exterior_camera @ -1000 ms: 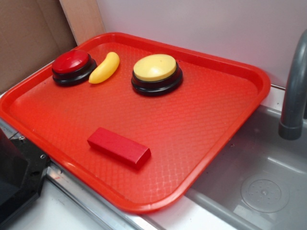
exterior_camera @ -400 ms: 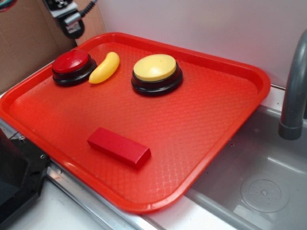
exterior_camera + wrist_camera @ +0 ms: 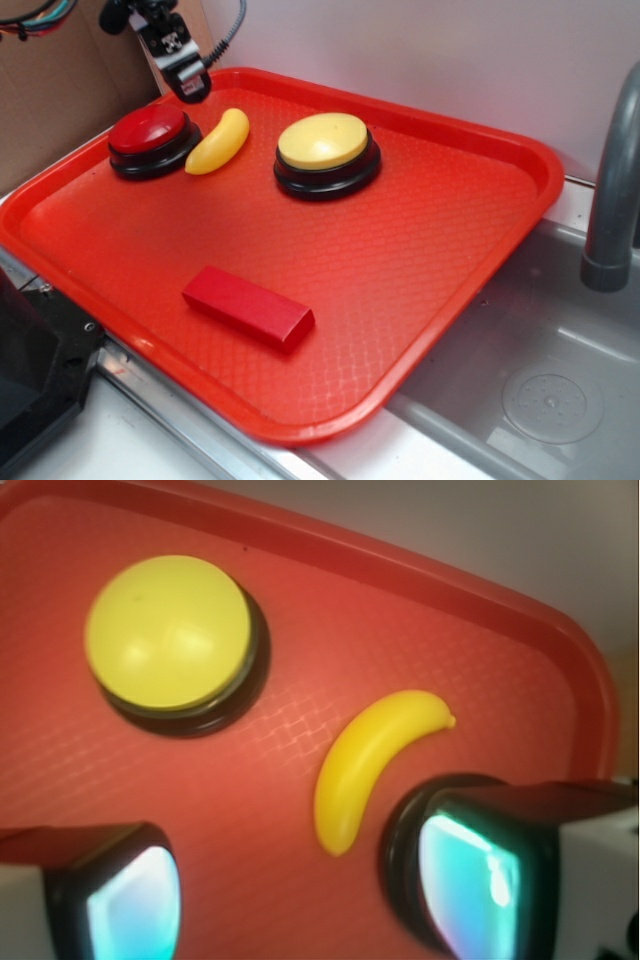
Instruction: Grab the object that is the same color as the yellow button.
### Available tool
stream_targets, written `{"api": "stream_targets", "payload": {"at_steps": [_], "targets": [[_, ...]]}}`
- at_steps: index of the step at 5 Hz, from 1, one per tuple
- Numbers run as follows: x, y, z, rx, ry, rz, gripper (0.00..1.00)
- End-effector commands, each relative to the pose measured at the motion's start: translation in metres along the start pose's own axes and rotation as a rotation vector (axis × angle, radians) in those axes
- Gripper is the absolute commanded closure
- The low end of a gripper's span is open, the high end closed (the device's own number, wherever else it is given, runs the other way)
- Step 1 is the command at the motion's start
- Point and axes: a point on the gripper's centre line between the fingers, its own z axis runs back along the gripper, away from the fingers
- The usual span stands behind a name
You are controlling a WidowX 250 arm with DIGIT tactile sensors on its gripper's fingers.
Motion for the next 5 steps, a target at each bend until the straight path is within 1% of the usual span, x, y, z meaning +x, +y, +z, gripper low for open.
{"api": "stream_targets", "payload": {"at_steps": [1,3,5], "targets": [[0.014,0.022,-0.035,0.045,-0.008,0.032,0.00],[0.020,0.026,-0.057,0.072,0.024,0.025,0.00],[0.022,0.030,-0.073,0.069,0.043,0.029,0.00]]}}
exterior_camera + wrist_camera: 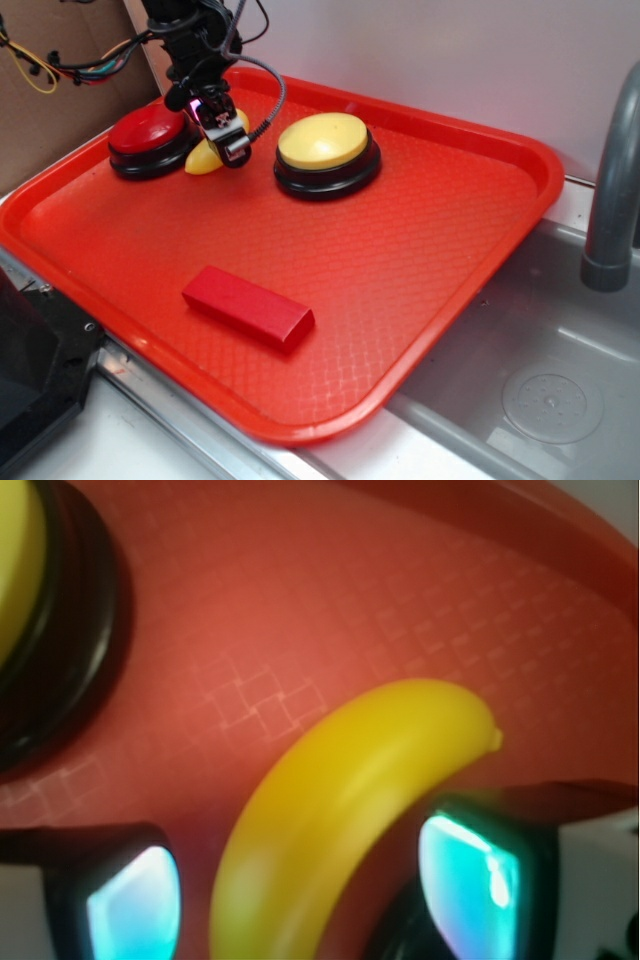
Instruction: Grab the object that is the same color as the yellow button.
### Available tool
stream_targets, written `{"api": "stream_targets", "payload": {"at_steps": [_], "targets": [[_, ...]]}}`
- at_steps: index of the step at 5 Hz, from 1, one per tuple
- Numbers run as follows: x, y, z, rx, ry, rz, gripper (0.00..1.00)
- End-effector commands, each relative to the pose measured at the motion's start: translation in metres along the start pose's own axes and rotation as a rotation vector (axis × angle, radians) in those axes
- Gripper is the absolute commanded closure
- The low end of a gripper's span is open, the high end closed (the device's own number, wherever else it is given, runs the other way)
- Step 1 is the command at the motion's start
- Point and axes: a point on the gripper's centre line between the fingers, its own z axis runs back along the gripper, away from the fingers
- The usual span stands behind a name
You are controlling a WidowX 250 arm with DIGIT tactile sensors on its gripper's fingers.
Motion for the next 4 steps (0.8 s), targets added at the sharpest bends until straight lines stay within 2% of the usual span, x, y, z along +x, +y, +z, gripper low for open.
{"api": "stream_targets", "payload": {"at_steps": [1,2,3,4], "targets": [[0.0183,0.0116,-0.0043,0.024,-0.014,0.012,0.00],[0.0183,0.0140,-0.0094,0.029,-0.002,0.035,0.75],[0.0173,0.0187,-0.0101,0.021,0.017,0.063,1.00],[0.0169,0.0200,-0.0041,0.027,0.021,0.086,1.00]]}}
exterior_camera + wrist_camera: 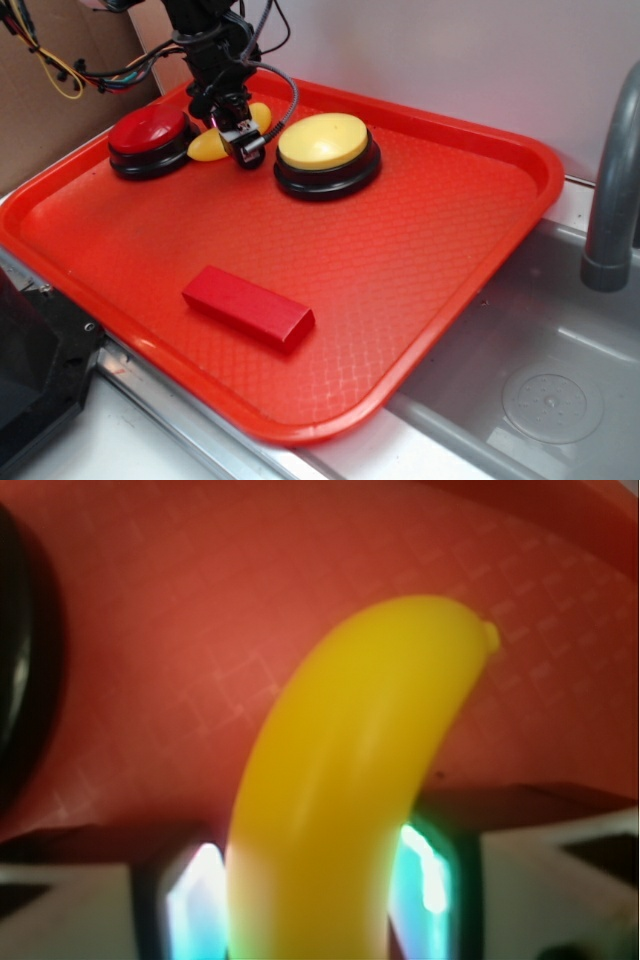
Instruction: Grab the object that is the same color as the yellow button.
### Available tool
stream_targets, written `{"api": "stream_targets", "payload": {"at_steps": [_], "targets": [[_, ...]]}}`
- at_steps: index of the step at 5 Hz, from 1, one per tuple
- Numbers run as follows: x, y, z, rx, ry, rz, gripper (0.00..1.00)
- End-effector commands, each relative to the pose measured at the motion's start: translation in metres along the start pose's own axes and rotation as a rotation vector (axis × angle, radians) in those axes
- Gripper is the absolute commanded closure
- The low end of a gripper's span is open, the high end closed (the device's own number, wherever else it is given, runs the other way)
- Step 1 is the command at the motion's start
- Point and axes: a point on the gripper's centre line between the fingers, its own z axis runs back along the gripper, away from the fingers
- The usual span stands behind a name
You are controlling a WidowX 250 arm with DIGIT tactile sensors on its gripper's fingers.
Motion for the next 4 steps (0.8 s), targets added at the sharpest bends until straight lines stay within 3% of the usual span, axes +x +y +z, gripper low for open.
{"api": "stream_targets", "payload": {"at_steps": [1,2,3,4], "targets": [[0.005,0.006,0.043,0.043,-0.026,0.077,1.00],[0.005,-0.006,0.072,0.071,-0.023,0.105,1.00],[-0.004,-0.036,0.122,-0.055,-0.054,0.157,1.00],[-0.019,-0.060,0.152,-0.133,-0.038,0.186,1.00]]}}
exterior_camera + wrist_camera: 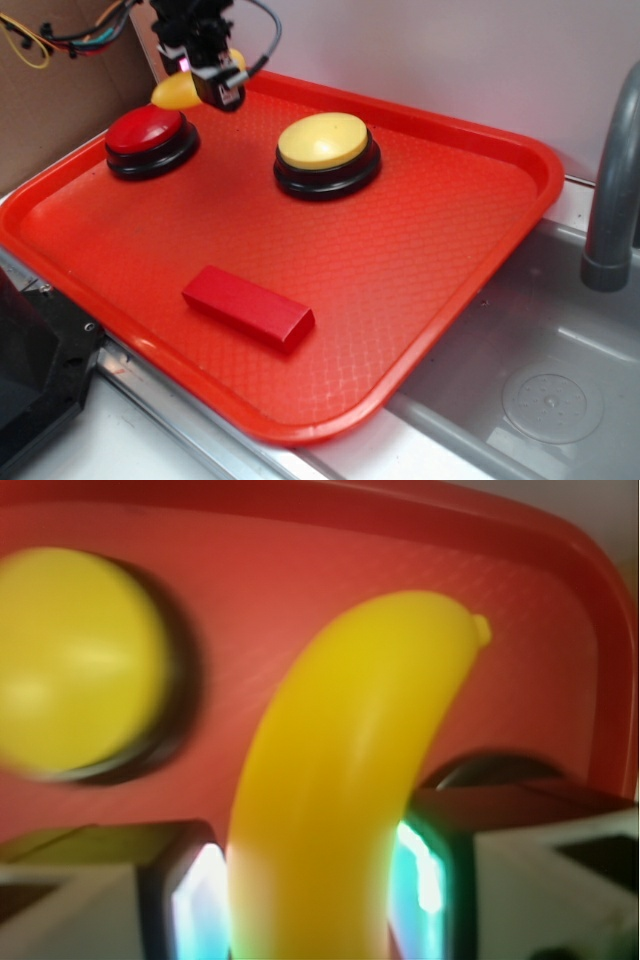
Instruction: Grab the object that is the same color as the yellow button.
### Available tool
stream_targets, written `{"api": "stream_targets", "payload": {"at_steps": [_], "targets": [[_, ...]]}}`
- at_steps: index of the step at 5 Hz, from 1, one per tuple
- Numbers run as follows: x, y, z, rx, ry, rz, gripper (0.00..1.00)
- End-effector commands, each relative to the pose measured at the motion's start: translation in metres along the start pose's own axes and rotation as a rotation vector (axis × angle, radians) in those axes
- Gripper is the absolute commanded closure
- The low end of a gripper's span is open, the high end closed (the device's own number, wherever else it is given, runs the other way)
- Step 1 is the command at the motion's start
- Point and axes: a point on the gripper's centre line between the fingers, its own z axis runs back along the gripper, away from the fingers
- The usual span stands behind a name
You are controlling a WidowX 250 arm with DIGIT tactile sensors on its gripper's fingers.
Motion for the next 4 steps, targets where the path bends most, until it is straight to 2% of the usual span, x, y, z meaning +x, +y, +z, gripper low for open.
{"api": "stream_targets", "payload": {"at_steps": [1,2,3,4], "targets": [[-0.031,-0.038,0.069,-0.126,-0.019,-0.004,1.00],[-0.050,-0.049,0.082,-0.132,-0.014,-0.011,1.00],[-0.053,-0.049,0.080,-0.064,0.004,0.135,1.00],[-0.053,-0.049,0.080,-0.064,0.004,0.135,0.00]]}}
